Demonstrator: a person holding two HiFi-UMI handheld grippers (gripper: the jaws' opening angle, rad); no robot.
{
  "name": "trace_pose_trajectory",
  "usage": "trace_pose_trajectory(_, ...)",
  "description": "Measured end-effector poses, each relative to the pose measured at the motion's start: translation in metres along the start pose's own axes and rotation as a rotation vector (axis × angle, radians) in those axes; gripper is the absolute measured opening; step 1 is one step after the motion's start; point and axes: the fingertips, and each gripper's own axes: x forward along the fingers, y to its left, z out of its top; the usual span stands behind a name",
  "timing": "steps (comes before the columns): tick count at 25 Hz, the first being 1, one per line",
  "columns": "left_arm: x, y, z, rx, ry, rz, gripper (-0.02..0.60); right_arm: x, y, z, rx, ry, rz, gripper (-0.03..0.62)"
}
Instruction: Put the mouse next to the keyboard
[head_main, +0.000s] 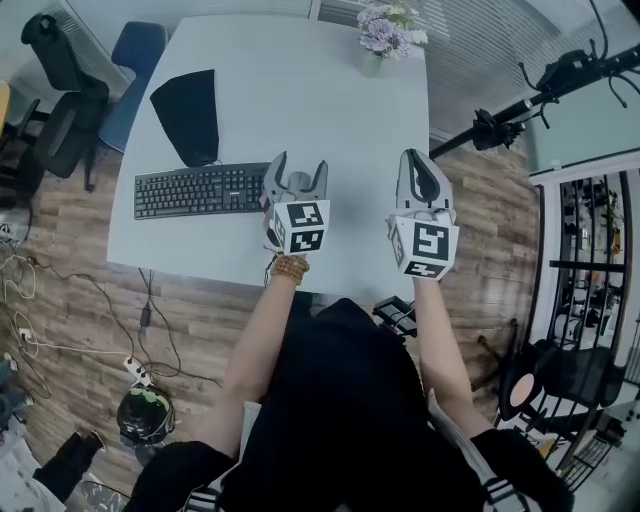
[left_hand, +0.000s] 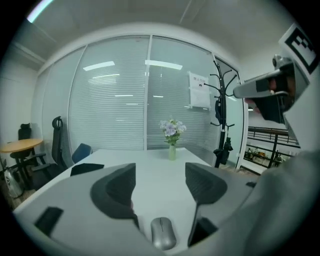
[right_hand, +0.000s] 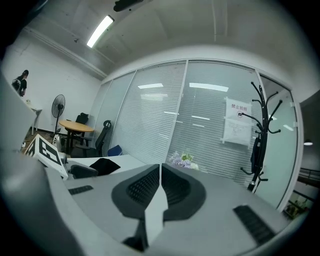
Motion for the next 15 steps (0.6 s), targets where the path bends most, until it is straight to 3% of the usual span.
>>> trace_pose_trajectory(9, -0.044, -0.001, 0.084, 0.045, -0.167, 0.011, 0.304, -0.017, 0.006, 0.022, -0.012, -0.044, 0.041, 0.002)
trace_pose_trajectory(15, -0.076, -0.008, 0.119, 0.067, -0.253, 0.007, 0.291, -0.026, 0.018, 0.036, -0.009, -0.082, 0.064, 0.002)
